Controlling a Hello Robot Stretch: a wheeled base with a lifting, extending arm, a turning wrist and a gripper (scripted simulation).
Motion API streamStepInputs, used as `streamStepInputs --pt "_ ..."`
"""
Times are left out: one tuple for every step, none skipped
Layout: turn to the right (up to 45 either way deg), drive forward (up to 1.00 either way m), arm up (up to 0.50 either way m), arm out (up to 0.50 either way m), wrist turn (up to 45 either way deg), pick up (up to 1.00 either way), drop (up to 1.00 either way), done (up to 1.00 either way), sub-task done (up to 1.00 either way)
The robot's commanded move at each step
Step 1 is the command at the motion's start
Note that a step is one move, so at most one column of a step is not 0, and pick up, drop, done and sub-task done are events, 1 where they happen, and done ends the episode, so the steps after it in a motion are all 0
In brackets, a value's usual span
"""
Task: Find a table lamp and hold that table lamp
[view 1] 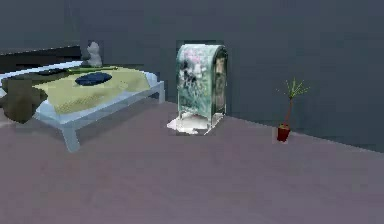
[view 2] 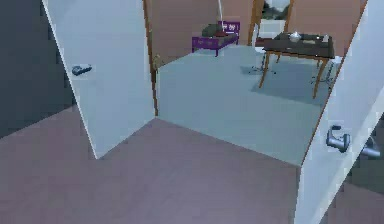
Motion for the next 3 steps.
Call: streamStepInputs --pt "-9.0 0.0 0.0 0.0 0.0 0.0 0.0 0.0 0.0" --pt "0.0 0.2 0.0 0.0 0.0 0.0 0.0 0.0 0.0" --pt "-45.0 0.0 0.0 0.0 0.0 0.0 0.0 0.0 0.0"
